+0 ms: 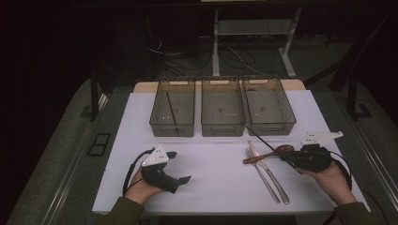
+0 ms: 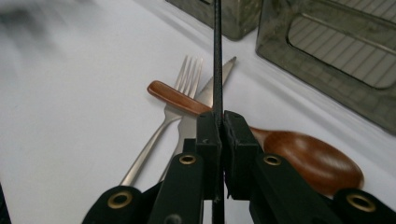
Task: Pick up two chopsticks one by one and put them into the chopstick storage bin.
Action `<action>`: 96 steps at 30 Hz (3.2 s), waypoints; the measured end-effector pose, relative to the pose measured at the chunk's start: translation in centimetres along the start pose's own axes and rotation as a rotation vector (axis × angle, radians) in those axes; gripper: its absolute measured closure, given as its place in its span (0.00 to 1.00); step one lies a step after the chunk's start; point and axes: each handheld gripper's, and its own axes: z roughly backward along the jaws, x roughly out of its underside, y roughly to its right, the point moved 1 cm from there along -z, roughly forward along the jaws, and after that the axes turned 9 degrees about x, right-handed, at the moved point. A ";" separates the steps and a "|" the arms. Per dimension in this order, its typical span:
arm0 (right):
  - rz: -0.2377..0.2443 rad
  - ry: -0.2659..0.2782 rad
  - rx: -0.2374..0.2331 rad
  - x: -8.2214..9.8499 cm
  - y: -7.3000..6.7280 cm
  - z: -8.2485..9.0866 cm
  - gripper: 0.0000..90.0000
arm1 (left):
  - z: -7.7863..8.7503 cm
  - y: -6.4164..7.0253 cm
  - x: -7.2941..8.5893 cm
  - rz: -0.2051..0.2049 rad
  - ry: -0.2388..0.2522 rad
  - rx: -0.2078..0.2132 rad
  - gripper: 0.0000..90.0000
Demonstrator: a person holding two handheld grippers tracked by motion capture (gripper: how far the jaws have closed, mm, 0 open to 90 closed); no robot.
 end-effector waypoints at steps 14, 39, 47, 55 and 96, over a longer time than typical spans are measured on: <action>0.030 0.013 -0.045 -4.3 -1.4 -2.5 0.94 | 0.0 0.0 0.0 -0.004 -0.006 -0.002 0.00; 0.017 0.001 -0.034 -13.8 -3.2 -8.3 0.94 | 0.0 -0.1 0.0 -0.004 -0.001 0.001 0.00; -0.005 -0.012 -0.032 -16.8 -4.1 -10.9 0.94 | 0.0 -0.1 -0.1 -0.003 0.004 0.002 0.00; -0.023 -0.027 -0.015 -19.5 -5.1 -13.8 0.94 | 0.1 -0.1 -0.1 -0.011 0.008 0.000 0.00; -0.037 -0.123 0.079 -26.2 -9.9 -23.3 0.80 | -0.1 0.2 -0.3 -0.026 0.012 0.010 0.00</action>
